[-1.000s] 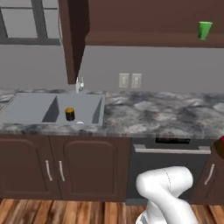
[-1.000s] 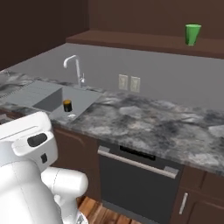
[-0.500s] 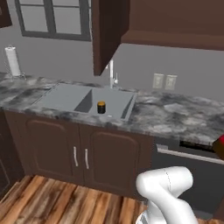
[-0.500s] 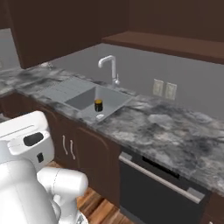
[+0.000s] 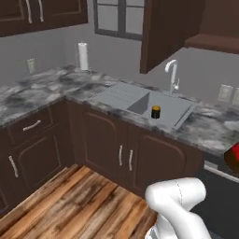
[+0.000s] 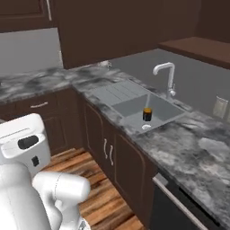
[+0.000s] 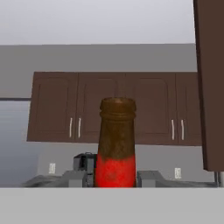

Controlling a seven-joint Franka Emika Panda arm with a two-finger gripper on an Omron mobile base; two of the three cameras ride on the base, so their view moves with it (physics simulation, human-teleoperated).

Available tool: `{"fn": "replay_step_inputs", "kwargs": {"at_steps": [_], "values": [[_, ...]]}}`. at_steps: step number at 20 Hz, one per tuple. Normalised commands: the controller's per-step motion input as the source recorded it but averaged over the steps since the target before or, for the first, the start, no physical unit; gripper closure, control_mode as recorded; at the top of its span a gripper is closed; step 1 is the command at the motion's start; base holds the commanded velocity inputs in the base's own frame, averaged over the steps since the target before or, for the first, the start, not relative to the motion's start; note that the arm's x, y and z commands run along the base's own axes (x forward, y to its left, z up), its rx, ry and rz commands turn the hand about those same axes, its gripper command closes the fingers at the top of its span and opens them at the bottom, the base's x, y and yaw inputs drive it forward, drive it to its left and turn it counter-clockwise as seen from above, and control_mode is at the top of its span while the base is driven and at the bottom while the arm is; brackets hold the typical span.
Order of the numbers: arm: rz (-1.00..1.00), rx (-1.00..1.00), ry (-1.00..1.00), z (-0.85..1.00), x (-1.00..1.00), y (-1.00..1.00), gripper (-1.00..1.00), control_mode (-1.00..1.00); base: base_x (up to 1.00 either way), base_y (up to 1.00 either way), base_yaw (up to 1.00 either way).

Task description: Open the cabinet directly in front. Then move the beer and the cup to the dining counter with the candle on it.

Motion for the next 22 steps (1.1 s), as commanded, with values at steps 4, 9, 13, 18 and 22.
{"fn": "replay_step_inputs", "kwargs": {"at_steps": [4, 9, 13, 18, 22], "values": [[0.0, 0.0, 0.0, 0.0, 0.0, 0.0, 1.0, 1.0, 0.0, 0.0, 0.66], [0.0, 0.0, 0.0, 0.0, 0.0, 0.0, 1.0, 1.0, 0.0, 0.0, 0.64], [0.0, 0.0, 0.0, 0.0, 0.0, 0.0, 1.0, 1.0, 0.0, 0.0, 0.63], [0.0, 0.0, 0.0, 0.0, 0.0, 0.0, 1.0, 1.0, 0.0, 0.0, 0.62], [0.0, 0.0, 0.0, 0.0, 0.0, 0.0, 1.0, 1.0, 0.0, 0.0, 0.61]]}}
